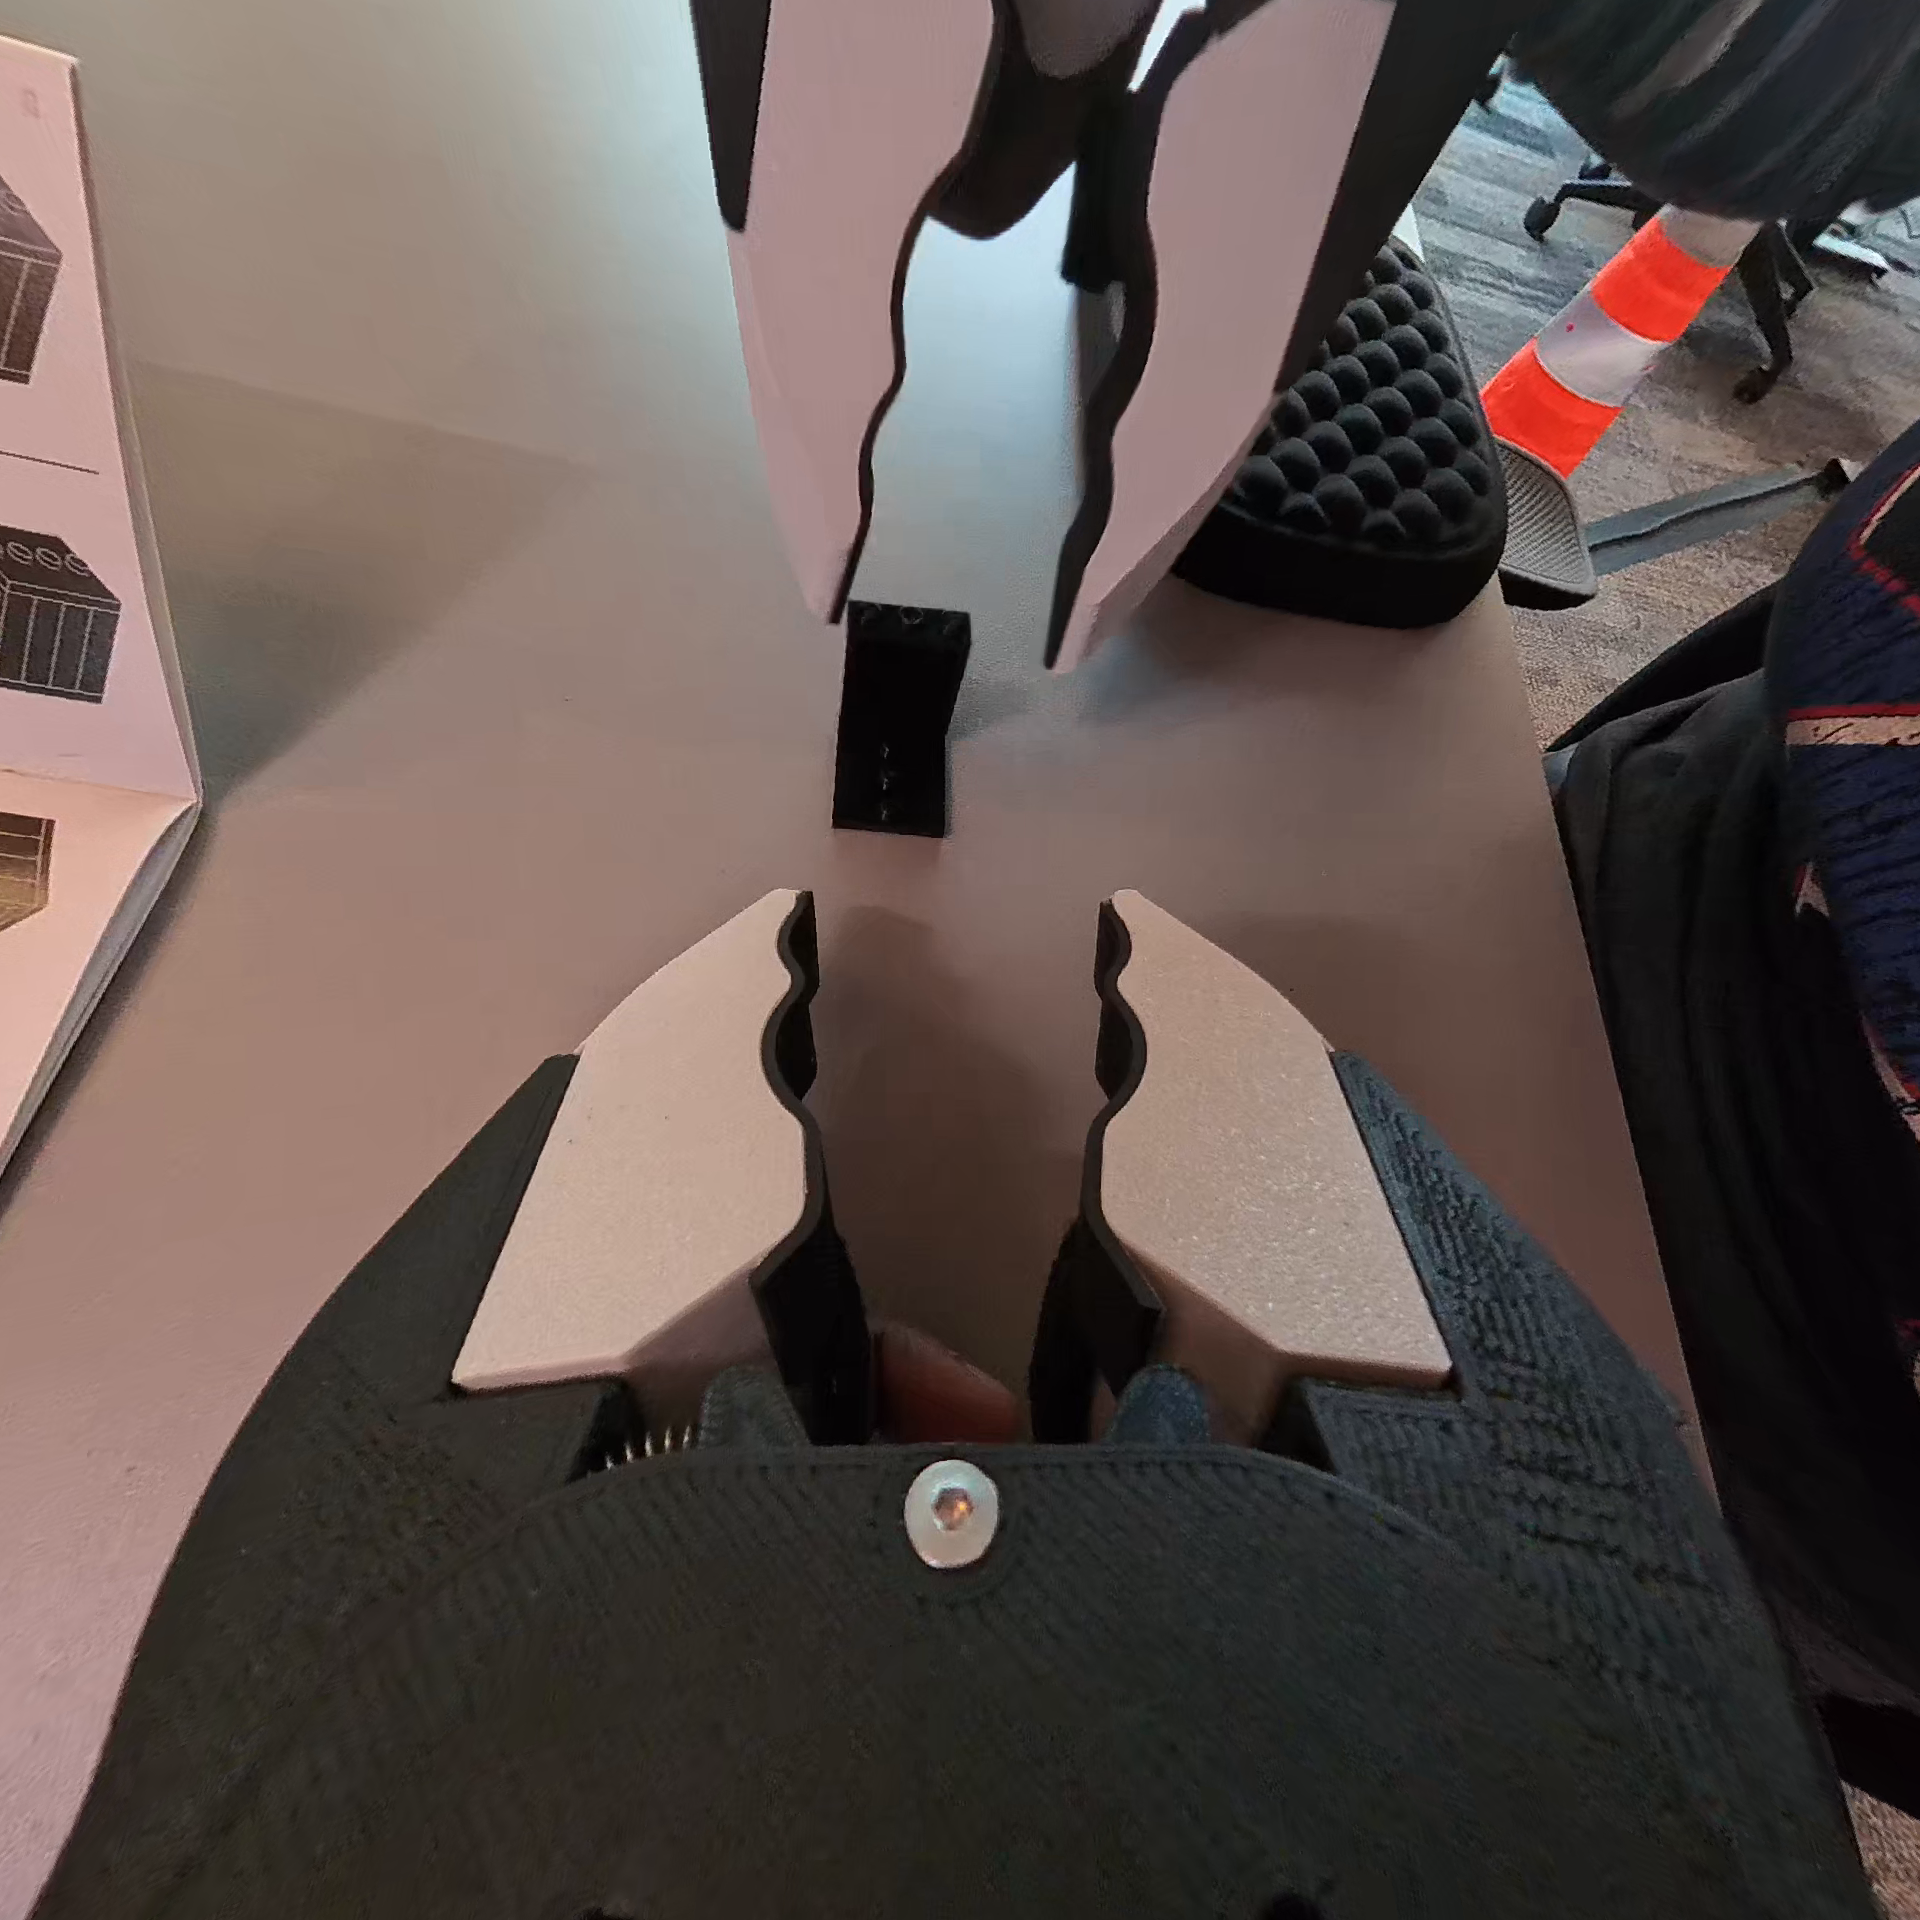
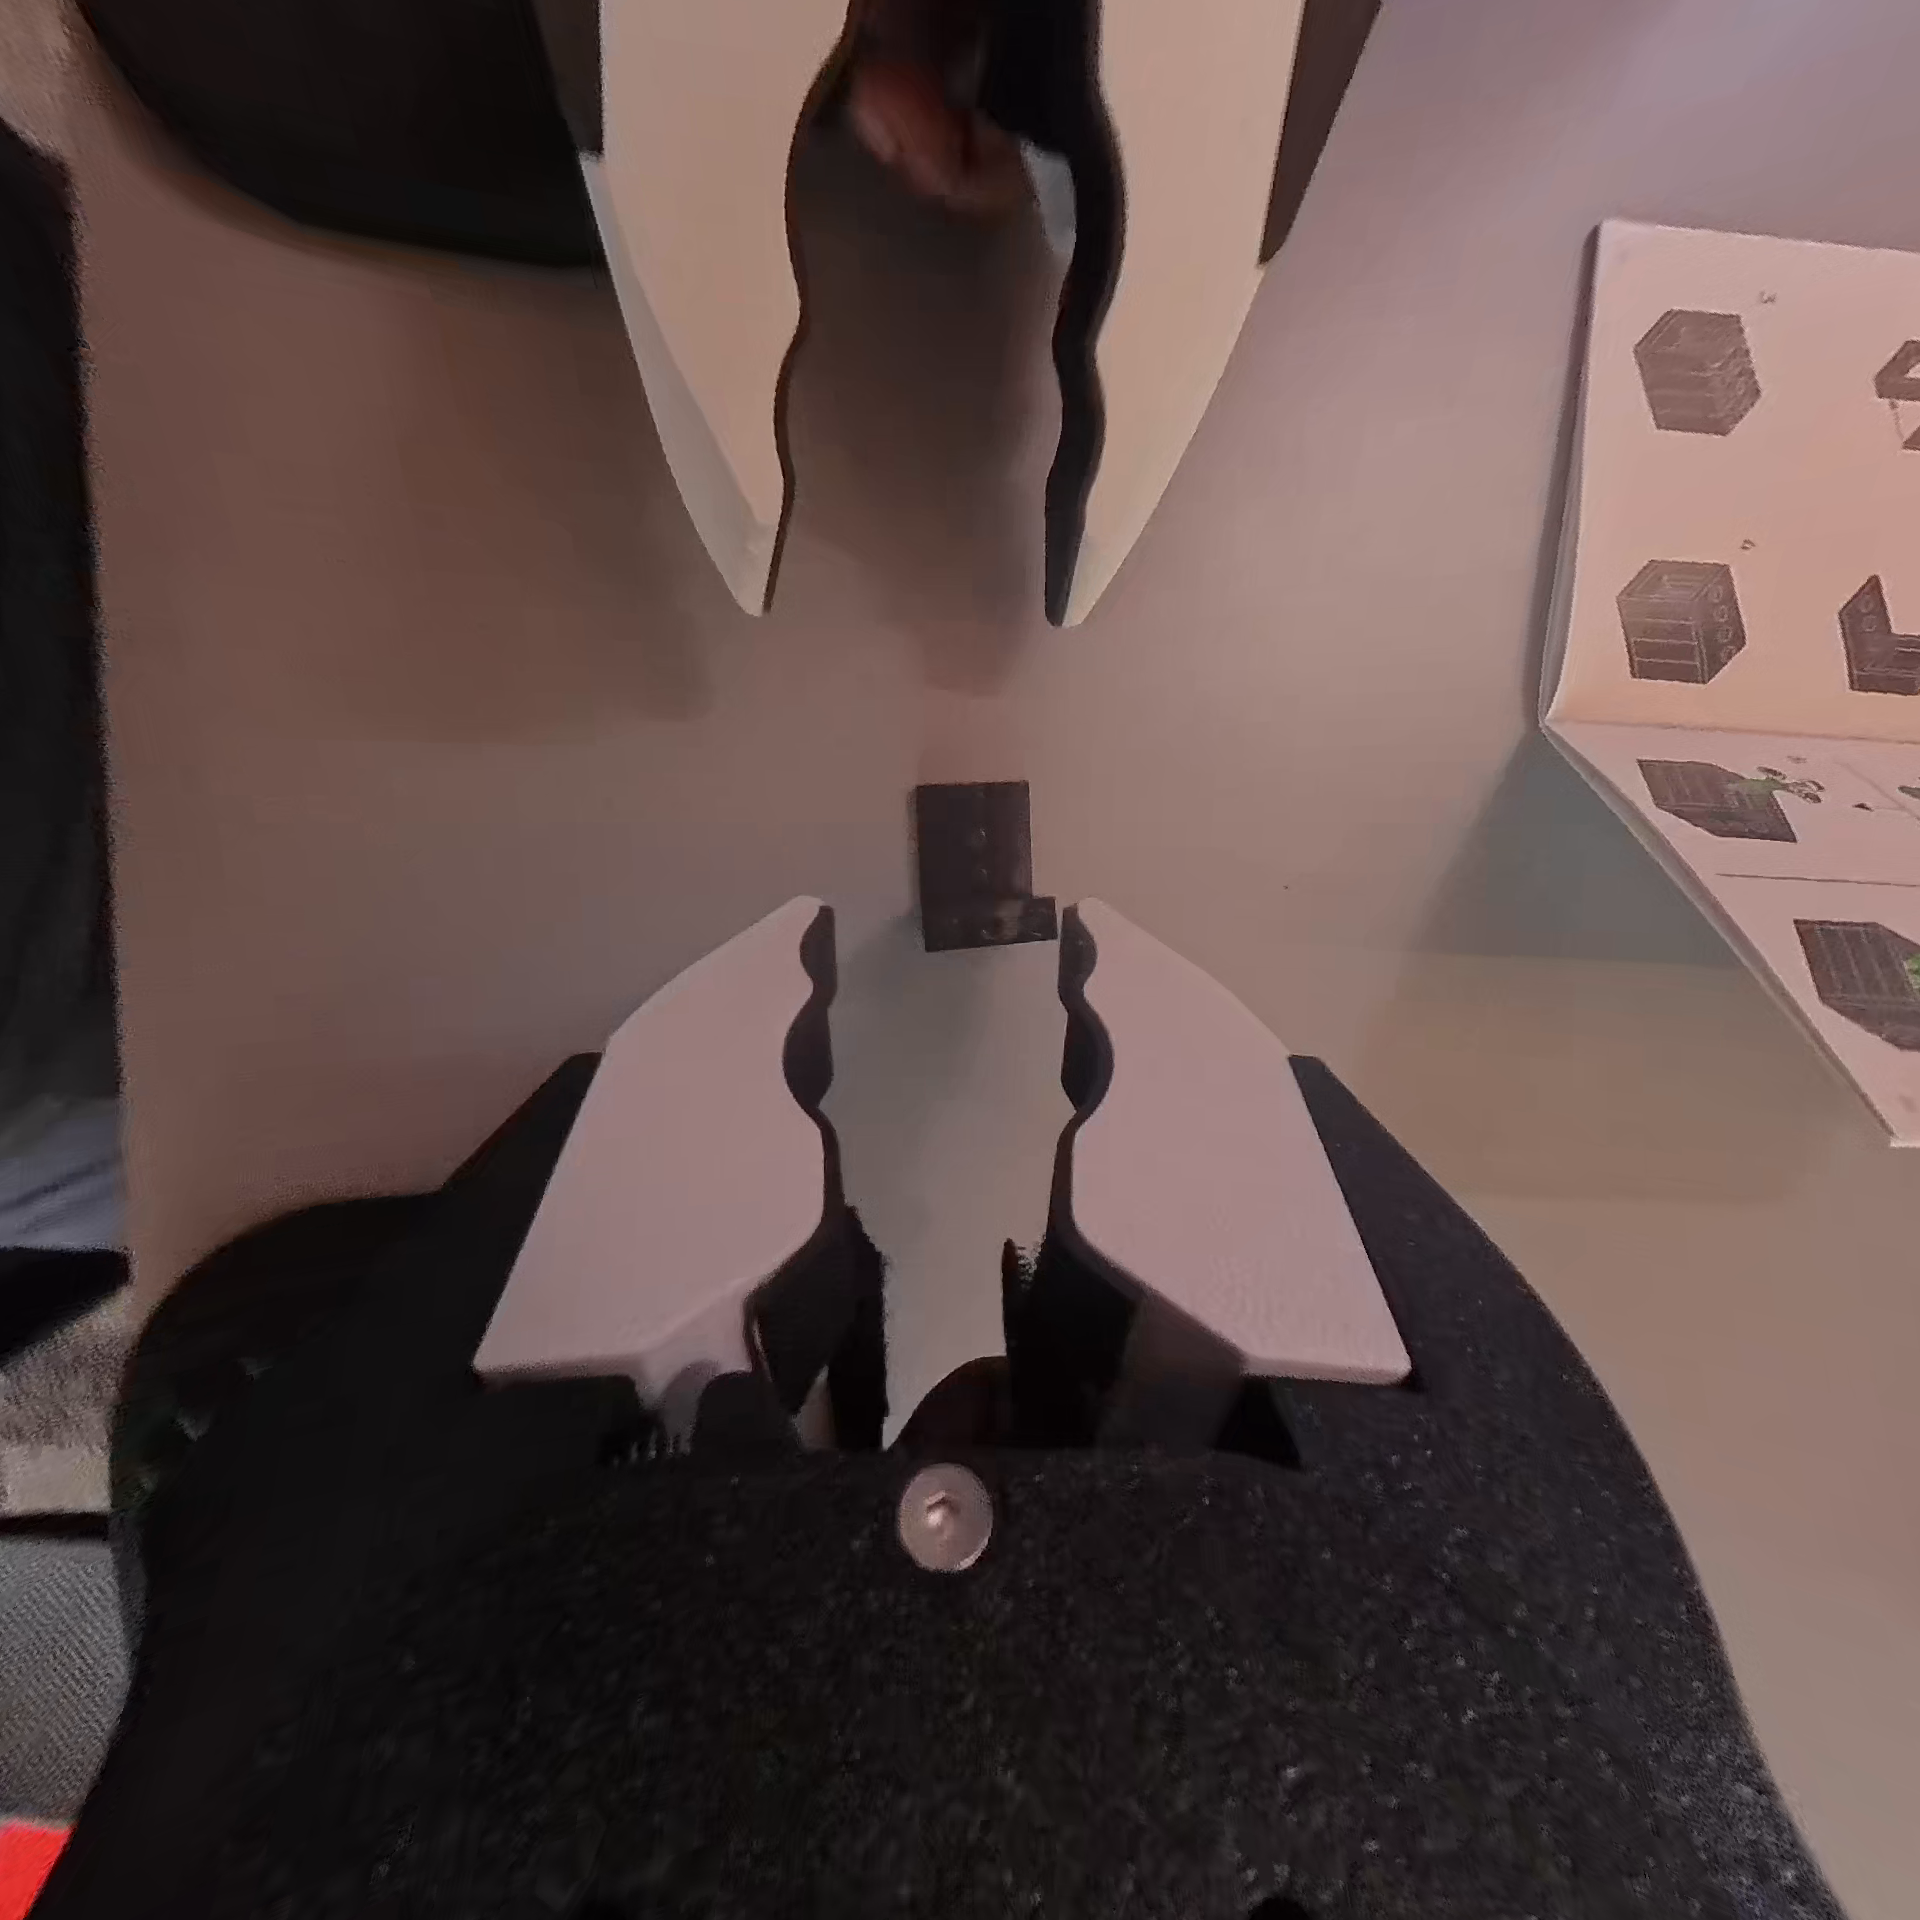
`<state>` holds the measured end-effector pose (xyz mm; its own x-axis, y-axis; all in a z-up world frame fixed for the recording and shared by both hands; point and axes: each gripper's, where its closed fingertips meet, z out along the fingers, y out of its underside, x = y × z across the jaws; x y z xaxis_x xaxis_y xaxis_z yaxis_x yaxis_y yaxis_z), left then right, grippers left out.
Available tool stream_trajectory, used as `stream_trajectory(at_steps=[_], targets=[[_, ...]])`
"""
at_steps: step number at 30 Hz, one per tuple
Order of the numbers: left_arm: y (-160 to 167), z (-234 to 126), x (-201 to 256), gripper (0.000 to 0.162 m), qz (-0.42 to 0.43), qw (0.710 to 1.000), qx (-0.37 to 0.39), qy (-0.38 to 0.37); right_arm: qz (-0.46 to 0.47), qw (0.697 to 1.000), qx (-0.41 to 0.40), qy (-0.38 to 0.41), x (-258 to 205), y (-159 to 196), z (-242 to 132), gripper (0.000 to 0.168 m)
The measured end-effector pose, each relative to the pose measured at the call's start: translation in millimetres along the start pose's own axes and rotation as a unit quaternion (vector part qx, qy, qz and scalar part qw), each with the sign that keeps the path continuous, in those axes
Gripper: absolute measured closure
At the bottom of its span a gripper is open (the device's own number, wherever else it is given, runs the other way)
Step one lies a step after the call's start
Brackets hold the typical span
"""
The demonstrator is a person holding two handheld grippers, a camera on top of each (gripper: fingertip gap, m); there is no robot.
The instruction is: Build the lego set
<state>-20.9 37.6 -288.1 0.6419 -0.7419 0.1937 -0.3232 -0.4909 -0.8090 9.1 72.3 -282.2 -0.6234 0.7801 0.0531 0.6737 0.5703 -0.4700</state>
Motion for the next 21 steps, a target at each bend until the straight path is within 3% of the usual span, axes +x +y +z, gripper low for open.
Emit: stream_trajectory(at_steps=[10, 15, 18, 21], targets=[[3, 3, 2, 0.110, 0.016, 1.000, -0.015, -0.004, 0.069, 0.966, 0.247, 0.002, 6, -22, -21, 0.111], [13, 11, 6, 0.110, 0.053, 0.997, -0.057, -0.012, 0.092, 0.873, 0.479, -0.013, 18, -35, -49, 0.099], [15, 11, 6, 0.110, 0.080, 0.994, -0.067, -0.025, 0.052, 0.883, 0.467, 0.013, 15, -33, -50, 0.095], [15, 11, 8, 0.110, 0.090, 0.993, -0.066, -0.025, 0.062, 0.894, 0.444, -0.012, 10, -28, -42, 0.094]])
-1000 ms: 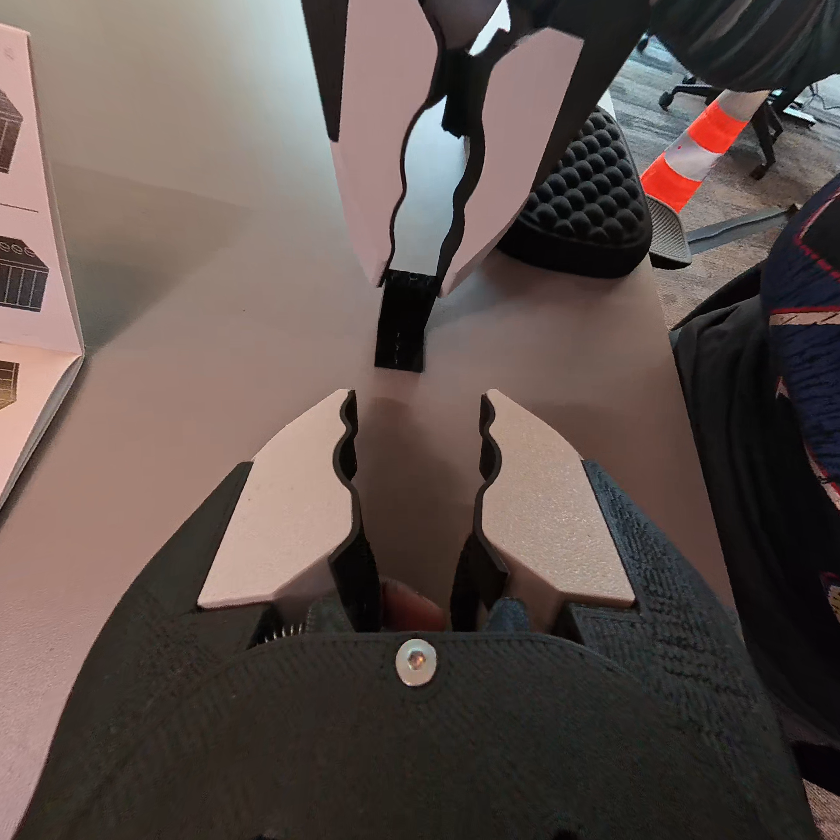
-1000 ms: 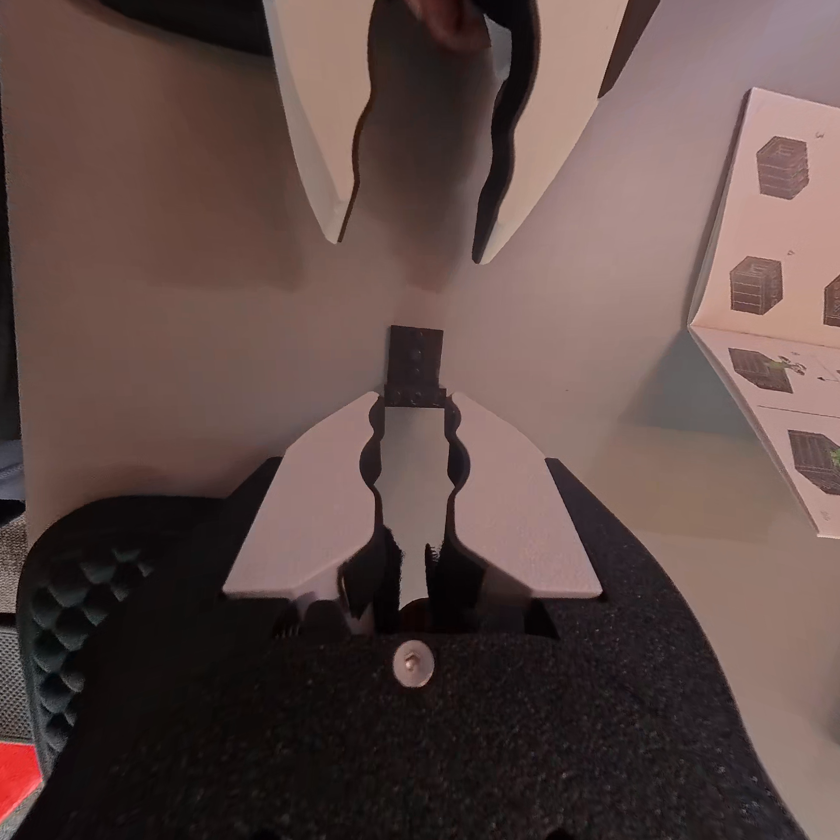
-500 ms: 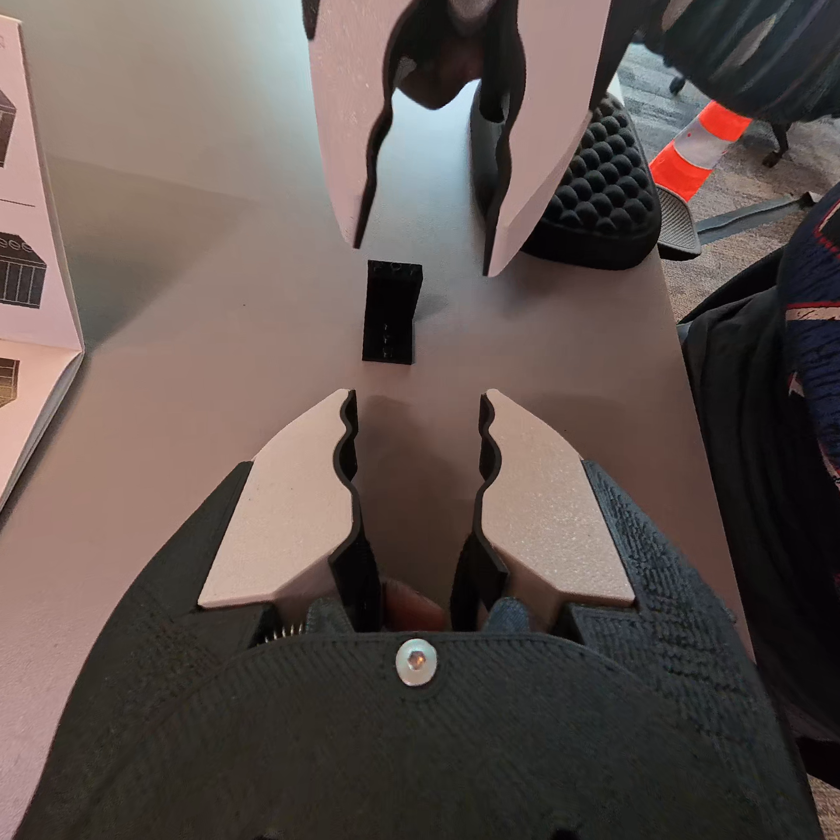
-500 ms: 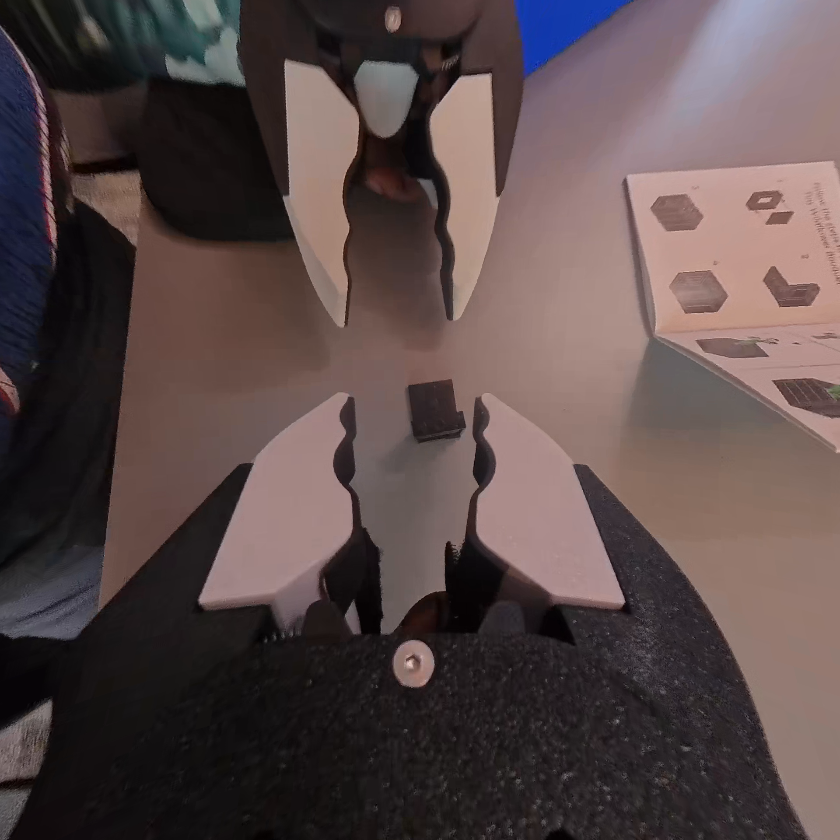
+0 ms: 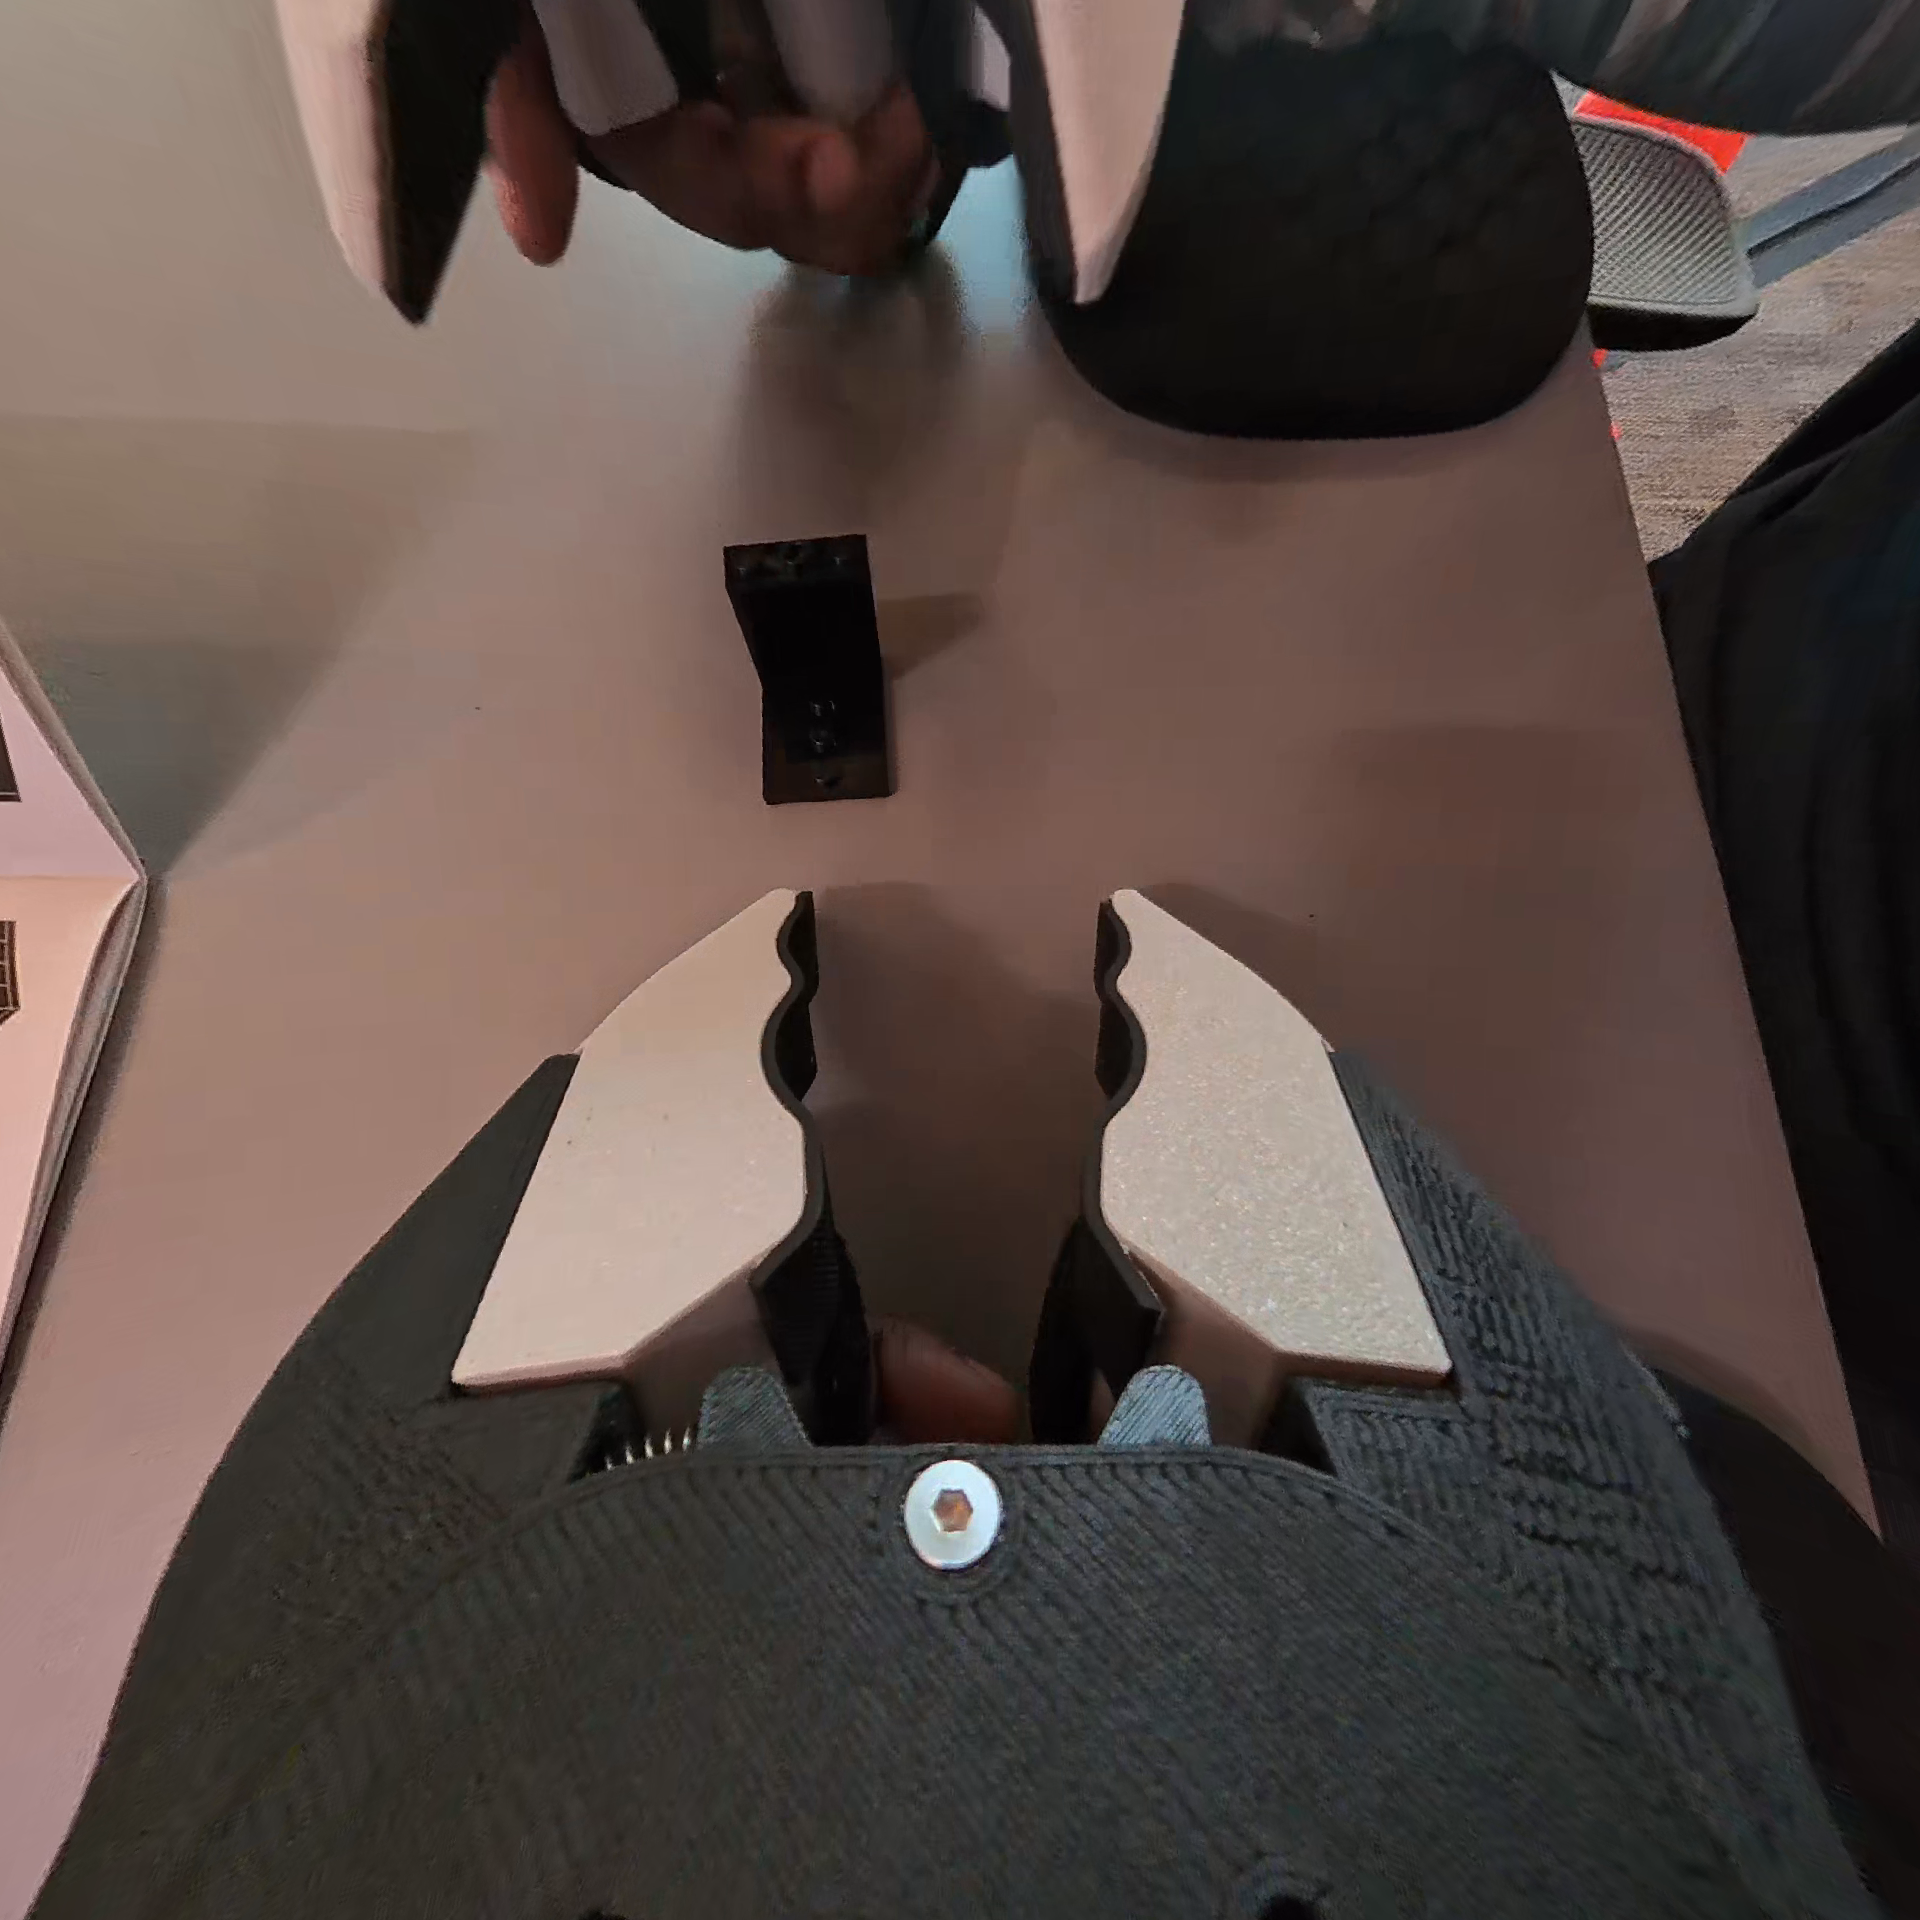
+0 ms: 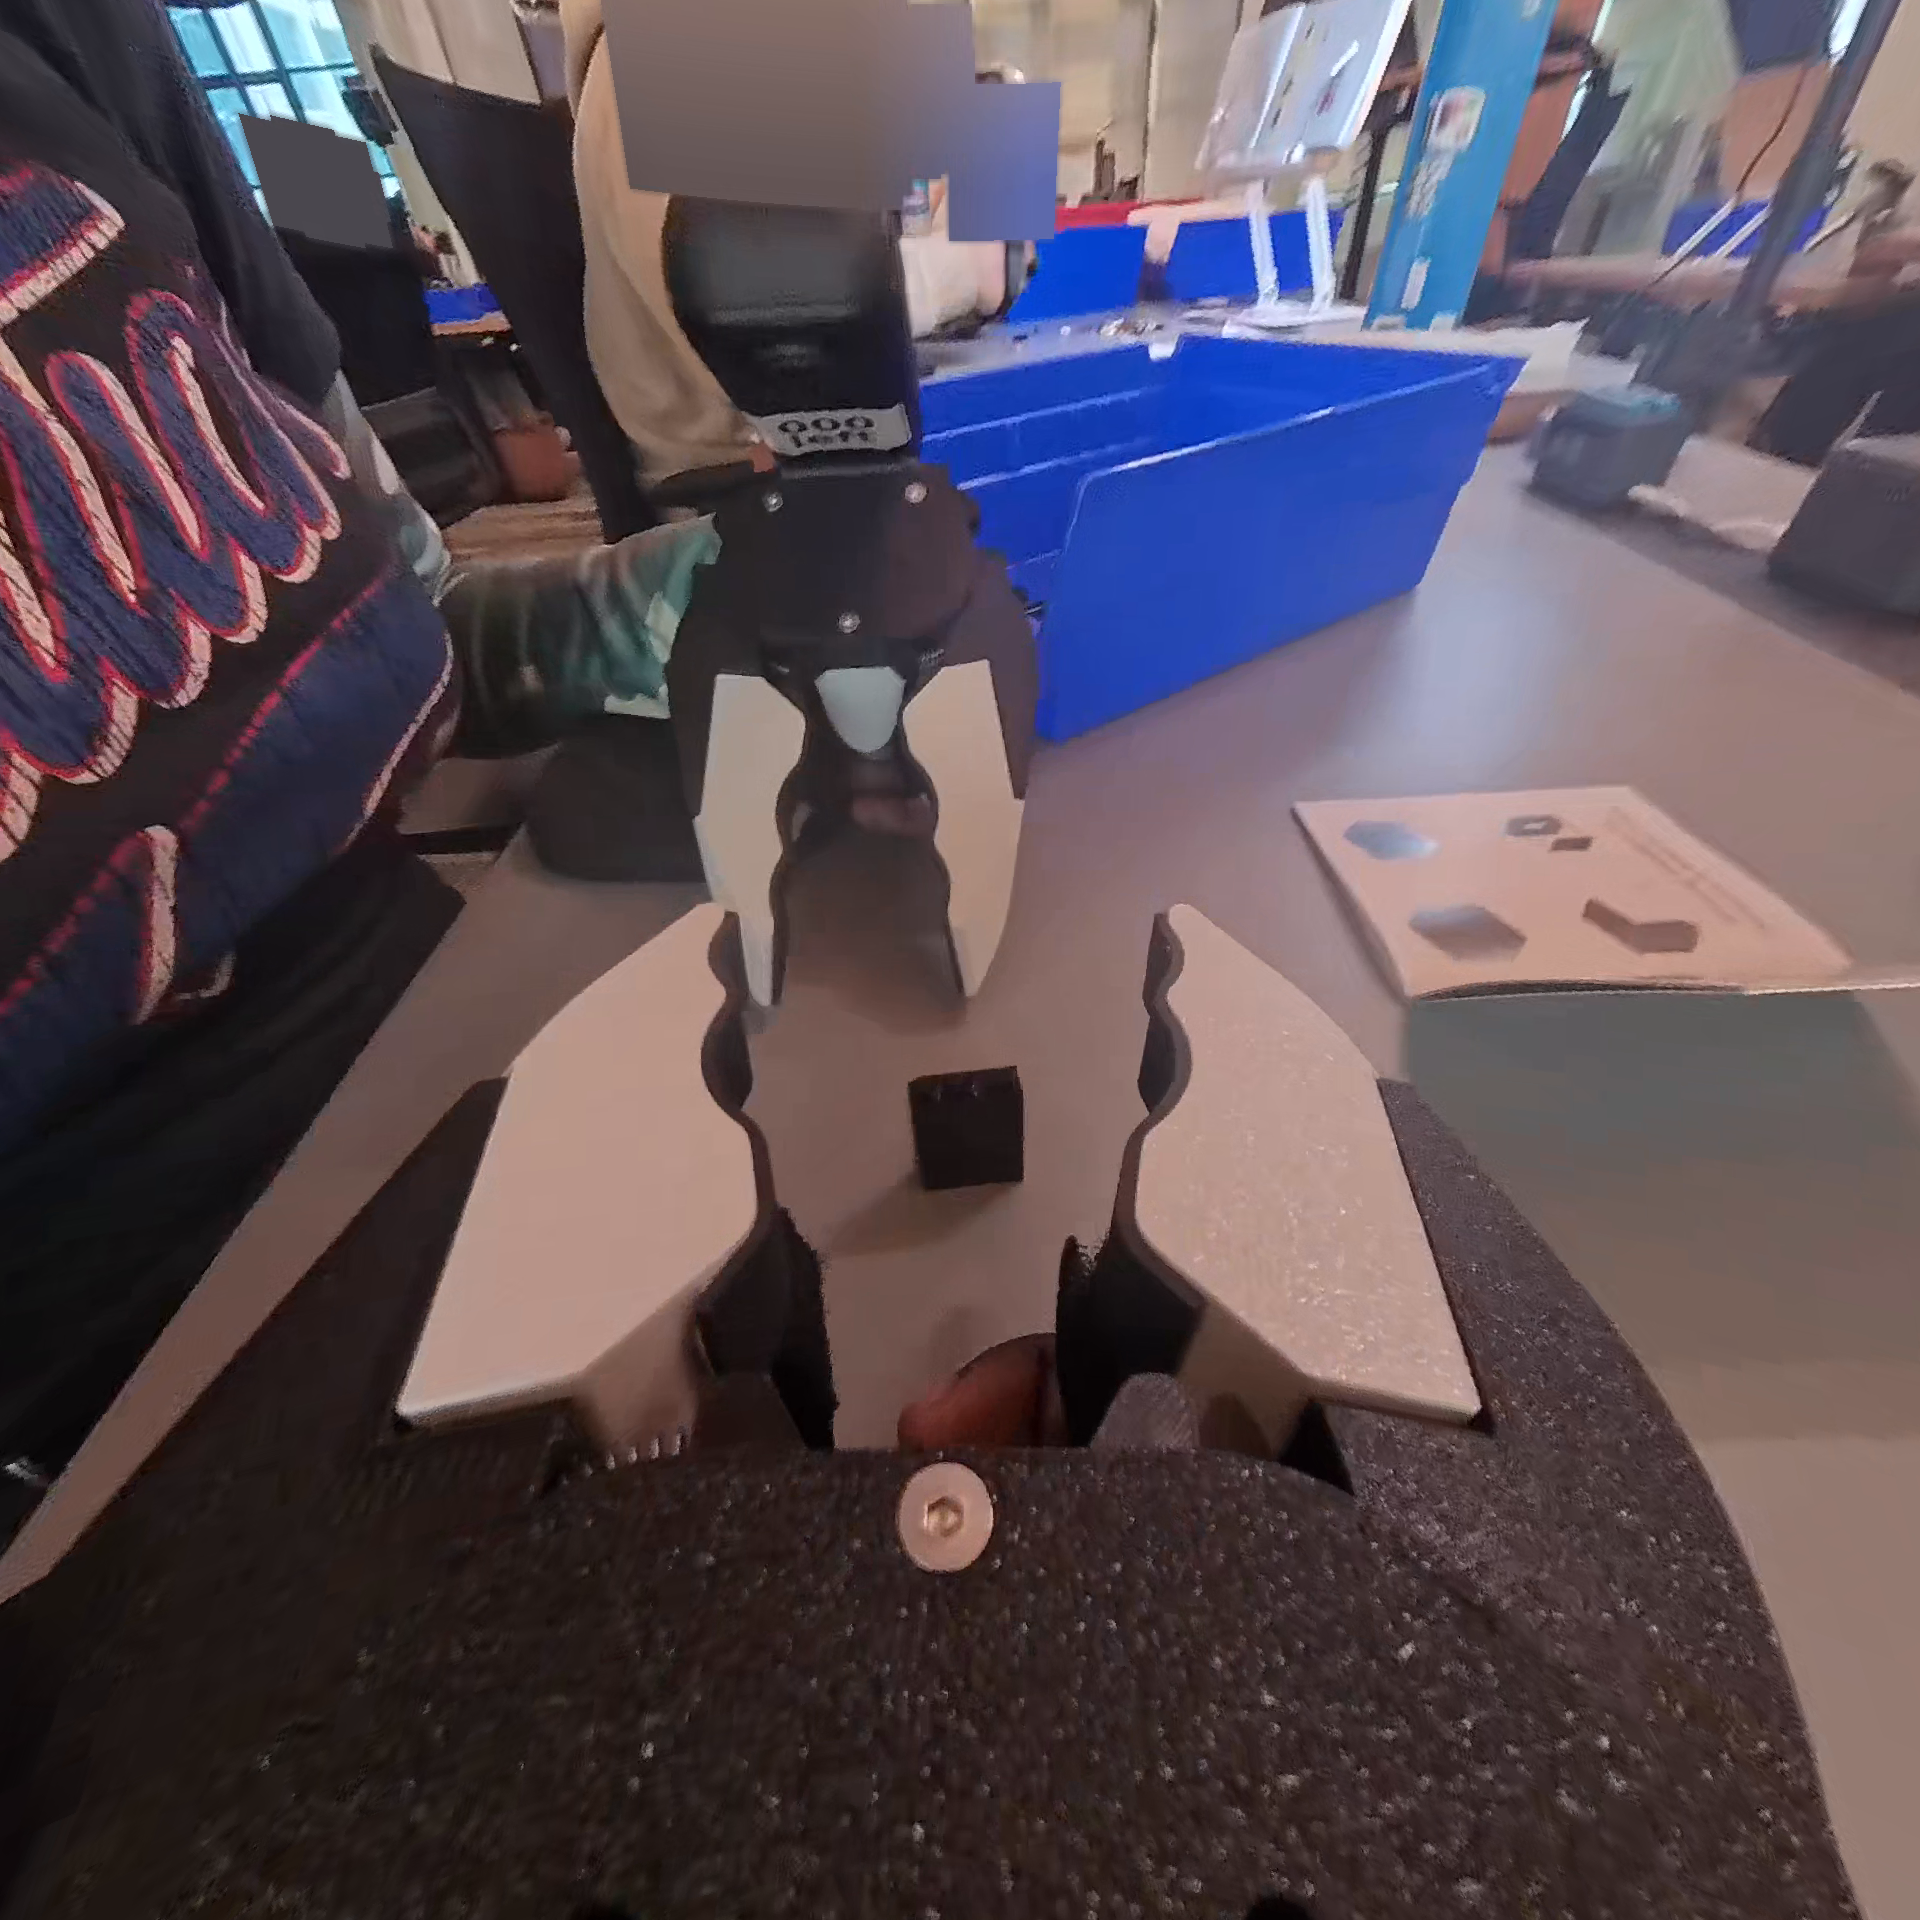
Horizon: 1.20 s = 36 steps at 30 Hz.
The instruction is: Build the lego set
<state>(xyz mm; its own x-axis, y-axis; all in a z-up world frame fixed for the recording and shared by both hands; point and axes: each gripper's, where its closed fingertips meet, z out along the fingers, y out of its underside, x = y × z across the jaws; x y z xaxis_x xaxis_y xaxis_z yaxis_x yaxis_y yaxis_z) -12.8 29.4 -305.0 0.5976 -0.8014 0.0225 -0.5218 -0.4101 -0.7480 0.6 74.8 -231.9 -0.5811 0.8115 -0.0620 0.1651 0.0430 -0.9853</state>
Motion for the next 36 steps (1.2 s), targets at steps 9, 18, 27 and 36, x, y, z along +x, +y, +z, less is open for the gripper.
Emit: stream_trajectory(at_steps=[9, 18, 27, 36], targets=[[-51, -48, -17, 0.109, -0.044, 0.983, 0.159, -0.080, -0.015, 0.999, -0.048, 0.001, -3, 13, 3, 0.099], [3, -216, -39, 0.109, -0.158, 0.931, 0.071, -0.320, -0.039, 0.992, -0.119, 0.003, -6, 32, 3, 0.110], [136, -272, -59, 0.117, -0.250, 0.888, -0.241, -0.301, -0.037, 0.989, -0.146, 0.002, -7, 40, 3, 0.111], [172, -235, -77, 0.123, -0.255, 0.874, -0.367, -0.191, -0.038, 0.988, -0.147, 0.003, -7, 40, 2, 0.112]])
